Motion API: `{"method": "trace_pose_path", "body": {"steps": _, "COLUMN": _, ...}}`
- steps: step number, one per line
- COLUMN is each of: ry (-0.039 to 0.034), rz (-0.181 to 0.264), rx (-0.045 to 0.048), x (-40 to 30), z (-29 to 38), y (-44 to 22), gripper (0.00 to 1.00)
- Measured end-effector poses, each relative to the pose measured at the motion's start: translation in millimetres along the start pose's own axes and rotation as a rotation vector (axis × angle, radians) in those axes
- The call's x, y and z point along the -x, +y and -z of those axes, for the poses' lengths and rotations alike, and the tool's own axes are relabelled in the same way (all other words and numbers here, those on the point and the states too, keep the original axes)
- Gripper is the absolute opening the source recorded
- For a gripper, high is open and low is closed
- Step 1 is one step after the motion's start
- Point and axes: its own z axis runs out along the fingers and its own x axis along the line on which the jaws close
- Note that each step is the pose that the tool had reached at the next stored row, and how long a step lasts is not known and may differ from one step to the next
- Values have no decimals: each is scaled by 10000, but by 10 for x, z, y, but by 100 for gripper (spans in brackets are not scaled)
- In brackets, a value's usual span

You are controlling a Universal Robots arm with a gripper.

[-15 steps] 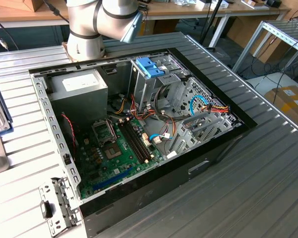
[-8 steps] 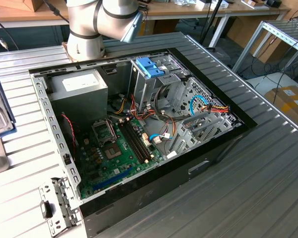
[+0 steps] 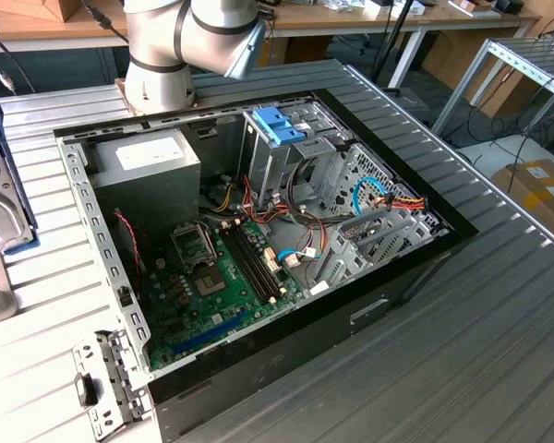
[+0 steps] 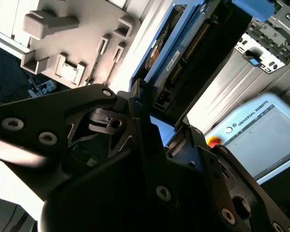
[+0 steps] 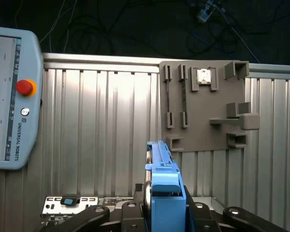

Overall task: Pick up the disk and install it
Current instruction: 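Pick up the disk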

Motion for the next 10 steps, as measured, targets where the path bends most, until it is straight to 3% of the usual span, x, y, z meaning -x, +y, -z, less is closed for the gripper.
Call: {"method": "trace_pose_path", "body": {"steps": 10, "ry": 0, "rz": 0, "rx": 1, "x": -28, "z": 4, "y": -72, "gripper": 37}}
